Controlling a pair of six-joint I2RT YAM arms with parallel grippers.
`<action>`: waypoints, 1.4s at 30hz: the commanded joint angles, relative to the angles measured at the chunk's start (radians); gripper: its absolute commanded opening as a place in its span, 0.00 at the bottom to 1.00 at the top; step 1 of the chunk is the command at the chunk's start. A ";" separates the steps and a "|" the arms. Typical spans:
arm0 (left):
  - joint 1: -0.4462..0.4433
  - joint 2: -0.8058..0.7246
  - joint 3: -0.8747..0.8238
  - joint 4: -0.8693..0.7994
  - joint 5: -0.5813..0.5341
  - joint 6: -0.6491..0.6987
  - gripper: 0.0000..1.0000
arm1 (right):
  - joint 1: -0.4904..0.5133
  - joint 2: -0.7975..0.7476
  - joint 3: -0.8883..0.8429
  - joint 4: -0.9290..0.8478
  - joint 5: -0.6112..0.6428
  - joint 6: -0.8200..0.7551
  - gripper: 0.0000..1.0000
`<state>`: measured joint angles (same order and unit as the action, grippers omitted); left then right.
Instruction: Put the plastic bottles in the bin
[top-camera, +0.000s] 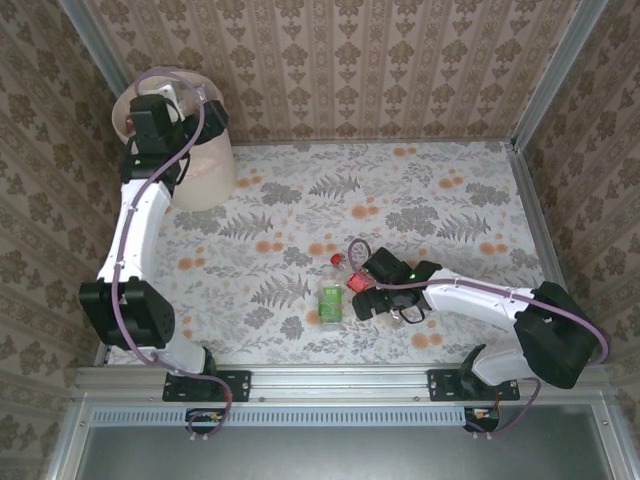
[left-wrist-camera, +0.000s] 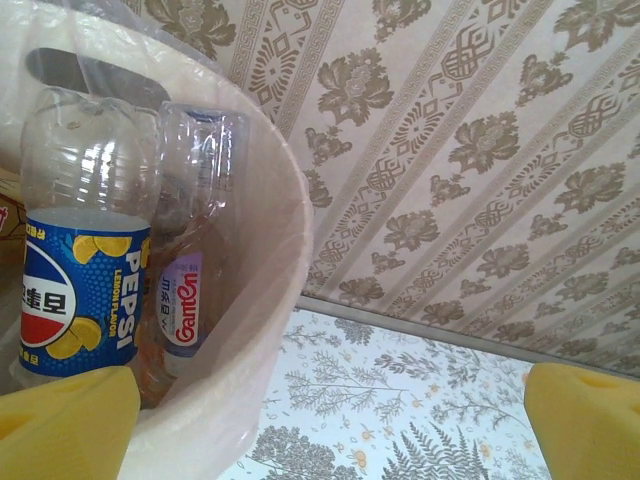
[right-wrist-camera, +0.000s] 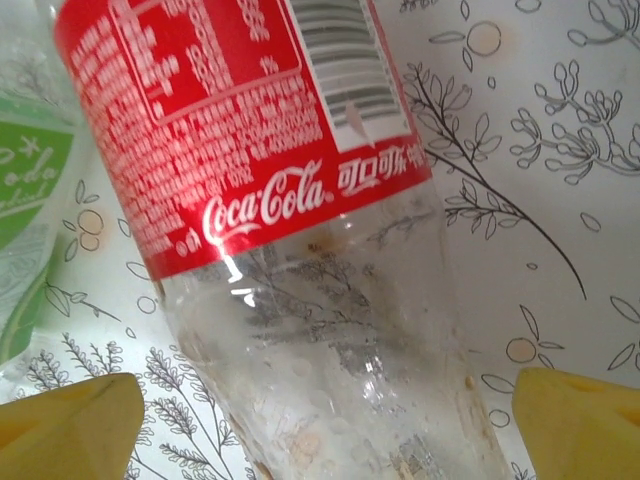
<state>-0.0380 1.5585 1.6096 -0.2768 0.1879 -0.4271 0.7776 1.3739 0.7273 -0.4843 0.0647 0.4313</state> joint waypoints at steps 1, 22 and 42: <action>0.006 -0.036 -0.013 0.017 0.068 -0.015 1.00 | 0.007 0.010 -0.024 -0.044 0.069 0.053 0.93; -0.077 -0.051 -0.185 0.205 0.323 -0.157 1.00 | -0.073 0.000 -0.032 0.265 0.271 0.080 0.51; -0.334 -0.094 -0.458 0.404 0.533 -0.071 1.00 | -0.146 0.007 0.019 0.992 -0.080 -0.013 0.49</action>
<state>-0.3309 1.5204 1.1625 0.1089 0.6556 -0.5911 0.6411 1.3632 0.6998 0.3706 0.1238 0.4221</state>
